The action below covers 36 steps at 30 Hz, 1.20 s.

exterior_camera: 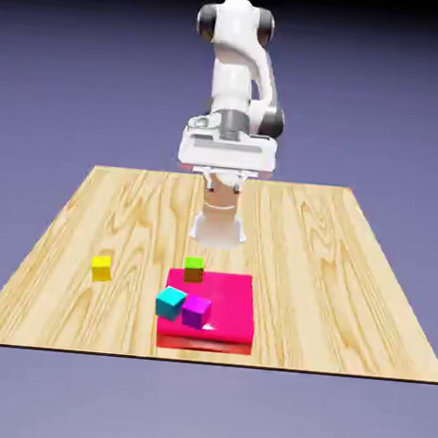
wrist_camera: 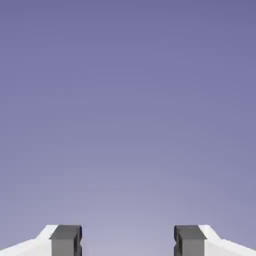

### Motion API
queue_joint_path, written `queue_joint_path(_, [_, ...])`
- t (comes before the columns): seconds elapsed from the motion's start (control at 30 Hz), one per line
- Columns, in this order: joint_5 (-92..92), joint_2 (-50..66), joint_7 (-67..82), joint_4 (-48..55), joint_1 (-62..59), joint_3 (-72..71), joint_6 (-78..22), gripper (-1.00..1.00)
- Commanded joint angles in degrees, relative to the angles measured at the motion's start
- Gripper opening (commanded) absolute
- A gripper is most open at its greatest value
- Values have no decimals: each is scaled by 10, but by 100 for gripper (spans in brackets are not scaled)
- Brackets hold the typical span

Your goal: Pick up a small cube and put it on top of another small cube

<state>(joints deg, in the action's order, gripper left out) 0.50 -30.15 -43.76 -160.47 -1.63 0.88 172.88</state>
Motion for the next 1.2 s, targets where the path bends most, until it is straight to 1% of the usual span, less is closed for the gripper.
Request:
queue_joint_path(0.0, [4,21,-11,4,-19,7,-9,0])
queue_joint_path(0.57, [75,373,-194,79,-345,130,-168,0])
queue_joint_path(0.6, [75,373,-194,79,-345,130,-168,0])
queue_joint_path(0.8, [152,497,-136,100,-404,52,-66,0])
queue_joint_path(0.83, [156,503,-133,101,-407,48,-61,0])
queue_joint_path(0.87, [156,503,-133,101,-407,48,-61,-100])
queue_joint_path(0.9, [156,503,-133,101,-407,48,-61,-100])
queue_joint_path(1.1, [78,379,-191,81,-348,126,-163,-100])
queue_joint_path(1.17, [65,363,-206,112,-310,101,-210,-100])
